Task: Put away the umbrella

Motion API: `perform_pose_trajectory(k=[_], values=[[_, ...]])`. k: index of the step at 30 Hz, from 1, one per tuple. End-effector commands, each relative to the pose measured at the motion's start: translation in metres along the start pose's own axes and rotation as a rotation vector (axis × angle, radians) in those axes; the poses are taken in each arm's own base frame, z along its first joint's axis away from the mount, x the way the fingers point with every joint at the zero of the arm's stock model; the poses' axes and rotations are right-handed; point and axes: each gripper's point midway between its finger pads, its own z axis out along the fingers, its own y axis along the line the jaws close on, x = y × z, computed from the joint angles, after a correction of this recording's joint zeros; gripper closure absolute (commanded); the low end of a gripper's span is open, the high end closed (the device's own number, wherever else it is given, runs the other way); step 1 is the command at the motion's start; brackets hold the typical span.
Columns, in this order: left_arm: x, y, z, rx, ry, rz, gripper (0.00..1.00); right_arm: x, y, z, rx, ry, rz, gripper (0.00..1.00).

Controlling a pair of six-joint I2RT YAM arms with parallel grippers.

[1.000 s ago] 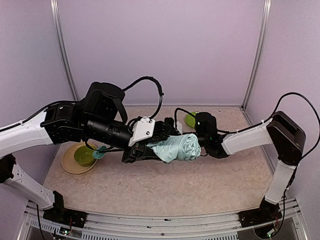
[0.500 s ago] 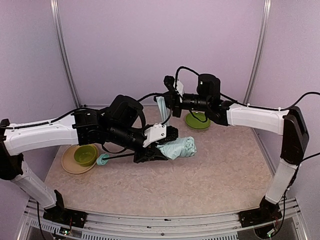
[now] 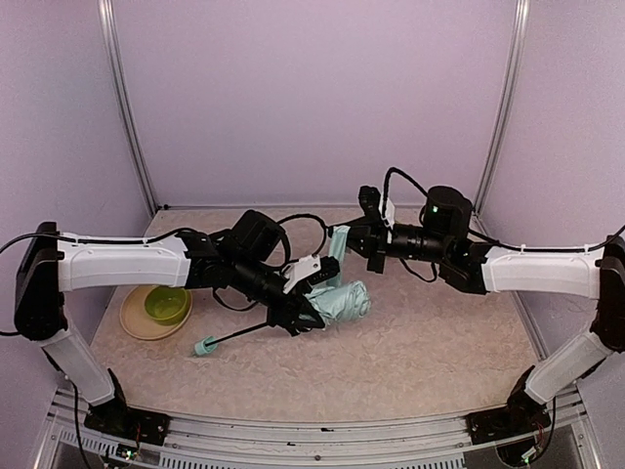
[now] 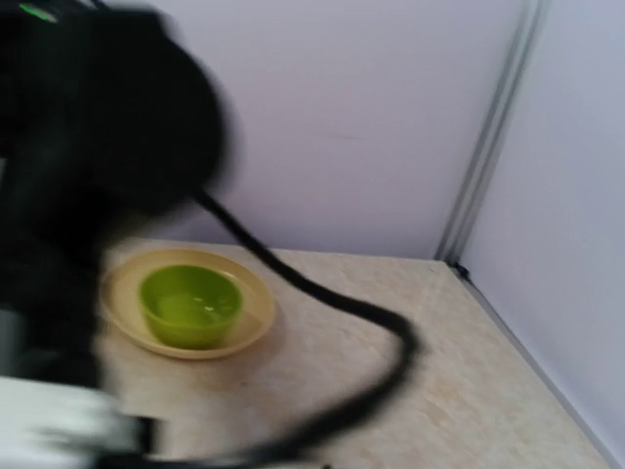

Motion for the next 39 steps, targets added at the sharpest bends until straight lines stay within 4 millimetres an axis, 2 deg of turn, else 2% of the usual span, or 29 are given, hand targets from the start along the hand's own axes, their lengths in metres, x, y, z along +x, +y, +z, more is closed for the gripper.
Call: perform_pose_trajectory(k=[1, 5, 9, 11, 14, 17, 20, 23, 25, 27, 31, 33, 35, 37, 39], values=[[0.037, 0.002, 0.016, 0.074, 0.098, -0.144, 1.0, -0.08, 0.017, -0.028, -0.046, -0.273, -0.128, 1.0], [0.028, 0.01, 0.011, 0.071, 0.034, -0.168, 1.0, -0.073, 0.048, -0.041, -0.093, -0.274, -0.161, 1.0], [0.026, 0.015, 0.004, 0.092, -0.011, -0.208, 1.0, -0.071, 0.073, -0.052, -0.12, -0.282, -0.198, 1.0], [0.027, 0.019, 0.004, 0.087, -0.018, -0.222, 1.0, -0.071, 0.08, -0.051, -0.122, -0.273, -0.22, 1.0], [0.029, 0.028, 0.011, 0.075, 0.005, -0.246, 1.0, -0.068, 0.099, -0.037, -0.166, -0.224, -0.272, 1.0], [0.025, 0.05, 0.014, -0.004, 0.012, -0.276, 1.0, -0.056, 0.126, -0.02, -0.211, -0.152, -0.331, 1.0], [0.01, 0.088, 0.0, -0.152, -0.052, -0.324, 1.0, -0.035, 0.142, -0.013, -0.184, -0.066, -0.393, 1.0], [-0.011, 0.12, -0.03, -0.354, -0.126, -0.319, 1.0, -0.004, 0.139, -0.016, -0.089, 0.023, -0.443, 1.0], [-0.034, 0.122, -0.055, -0.442, -0.194, -0.267, 1.0, 0.015, 0.131, -0.018, -0.023, 0.076, -0.479, 1.0], [-0.051, 0.123, -0.075, -0.553, -0.229, -0.199, 1.0, 0.031, 0.126, -0.011, 0.003, 0.126, -0.512, 1.0], [-0.08, 0.113, -0.103, -0.768, -0.232, -0.019, 1.0, 0.044, 0.116, 0.01, 0.045, 0.159, -0.625, 1.0], [-0.097, 0.099, -0.113, -0.849, -0.236, 0.082, 1.0, 0.046, 0.101, 0.02, 0.119, 0.175, -0.696, 1.0], [-0.103, 0.09, -0.121, -0.933, -0.208, 0.176, 1.0, 0.047, 0.08, 0.027, 0.236, 0.2, -0.772, 1.0], [-0.1, 0.083, -0.127, -1.015, -0.156, 0.274, 1.0, 0.043, 0.063, 0.031, 0.332, 0.199, -0.826, 1.0], [-0.095, 0.075, -0.131, -1.085, -0.105, 0.373, 1.0, 0.041, 0.055, 0.035, 0.381, 0.2, -0.853, 1.0]])
